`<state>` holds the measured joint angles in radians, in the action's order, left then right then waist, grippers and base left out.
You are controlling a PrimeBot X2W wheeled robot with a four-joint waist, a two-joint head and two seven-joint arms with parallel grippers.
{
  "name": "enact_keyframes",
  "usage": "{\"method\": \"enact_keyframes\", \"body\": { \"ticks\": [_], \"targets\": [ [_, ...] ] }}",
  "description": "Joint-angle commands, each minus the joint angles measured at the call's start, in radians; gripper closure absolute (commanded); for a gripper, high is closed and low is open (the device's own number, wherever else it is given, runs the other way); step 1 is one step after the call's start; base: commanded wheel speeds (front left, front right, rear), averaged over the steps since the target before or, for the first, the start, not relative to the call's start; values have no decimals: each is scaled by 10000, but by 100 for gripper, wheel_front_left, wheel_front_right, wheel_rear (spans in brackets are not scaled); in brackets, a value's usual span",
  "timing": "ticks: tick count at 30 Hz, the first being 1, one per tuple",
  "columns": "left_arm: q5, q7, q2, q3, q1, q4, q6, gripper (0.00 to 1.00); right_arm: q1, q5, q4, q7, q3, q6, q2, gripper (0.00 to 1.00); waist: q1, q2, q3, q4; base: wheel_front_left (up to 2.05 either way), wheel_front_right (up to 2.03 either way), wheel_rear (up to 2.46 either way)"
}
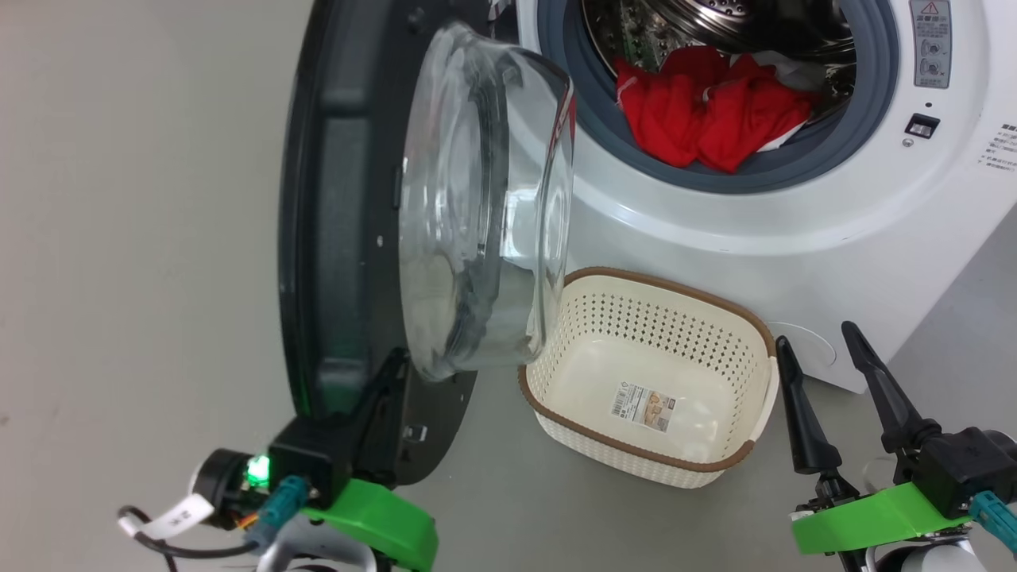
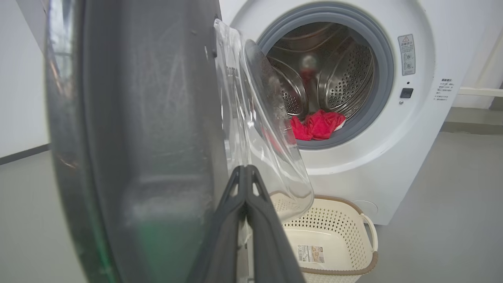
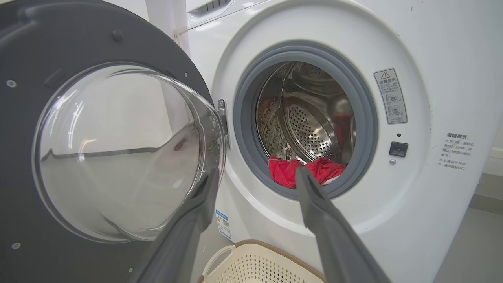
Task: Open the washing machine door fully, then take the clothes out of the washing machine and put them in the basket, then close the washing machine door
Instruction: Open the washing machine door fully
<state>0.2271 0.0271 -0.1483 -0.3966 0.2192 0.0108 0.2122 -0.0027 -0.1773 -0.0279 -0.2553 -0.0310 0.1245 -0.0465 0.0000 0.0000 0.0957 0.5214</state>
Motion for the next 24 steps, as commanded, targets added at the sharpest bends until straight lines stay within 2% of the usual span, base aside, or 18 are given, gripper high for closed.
{"method": "enact_keyframes", "body": {
  "ticks": [1,16,24],
  "targets": [
    [132,-64,-307,567,90,213,173,100,-129,21,298,-65,249,62,-37,0,0,0,7,6,0,0,0],
    [591,-965,-546,1707,11,-263,711,100,-99,208,327,-65,330,62,-37,0,0,0,184,11,0,0,0],
    [776,-1461,-606,2106,118,-784,853,100,-98,313,344,-64,347,62,-37,0,0,0,262,22,0,0,0]
  ]
}}
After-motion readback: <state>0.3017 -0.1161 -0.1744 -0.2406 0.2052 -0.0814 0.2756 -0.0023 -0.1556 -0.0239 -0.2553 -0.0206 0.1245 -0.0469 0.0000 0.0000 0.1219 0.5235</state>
